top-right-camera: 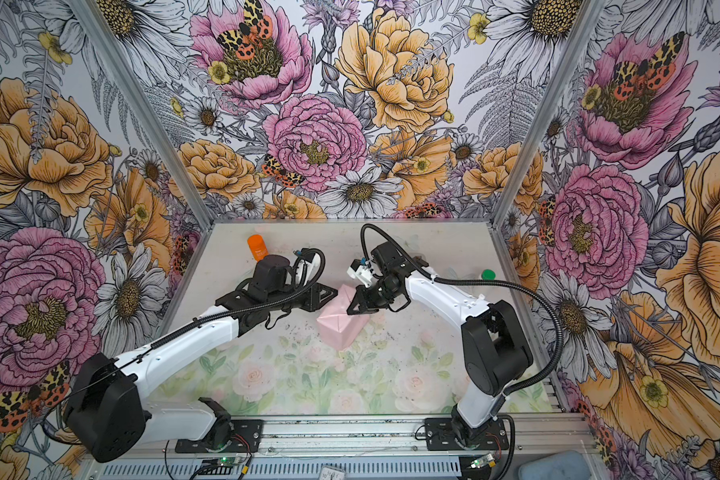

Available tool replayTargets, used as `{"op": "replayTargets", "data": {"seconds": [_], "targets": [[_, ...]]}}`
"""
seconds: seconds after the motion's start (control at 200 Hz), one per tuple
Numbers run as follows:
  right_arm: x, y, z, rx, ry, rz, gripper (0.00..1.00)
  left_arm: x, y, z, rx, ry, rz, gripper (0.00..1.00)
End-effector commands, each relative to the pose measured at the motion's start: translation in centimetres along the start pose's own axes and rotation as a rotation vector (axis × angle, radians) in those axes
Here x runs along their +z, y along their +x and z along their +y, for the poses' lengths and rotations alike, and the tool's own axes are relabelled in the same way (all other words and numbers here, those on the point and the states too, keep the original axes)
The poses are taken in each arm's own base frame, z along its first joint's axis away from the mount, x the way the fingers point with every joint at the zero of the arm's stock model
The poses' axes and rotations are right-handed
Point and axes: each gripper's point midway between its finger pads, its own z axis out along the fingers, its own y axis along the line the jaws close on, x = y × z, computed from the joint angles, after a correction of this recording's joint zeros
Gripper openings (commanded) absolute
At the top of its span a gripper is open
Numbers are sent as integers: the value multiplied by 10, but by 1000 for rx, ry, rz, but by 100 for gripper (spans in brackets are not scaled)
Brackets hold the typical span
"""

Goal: Wrap the gift box in paper

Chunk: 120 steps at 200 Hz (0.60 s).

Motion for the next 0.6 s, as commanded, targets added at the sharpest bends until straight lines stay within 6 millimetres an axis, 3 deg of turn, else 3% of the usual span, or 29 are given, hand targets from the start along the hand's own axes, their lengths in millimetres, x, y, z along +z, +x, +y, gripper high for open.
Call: {"op": "replayTargets", "data": {"seconds": [0.0, 0.25, 0.595], "targets": [[7, 9, -24, 78, 88, 47, 0, 3, 4, -11, 20, 69, 7, 21], [6, 12, -21, 105, 75, 58, 0, 16, 12, -18, 18, 109, 47, 6], [7, 13, -17, 132, 56, 73, 0, 33, 19, -17, 10, 122, 84, 3]]}}
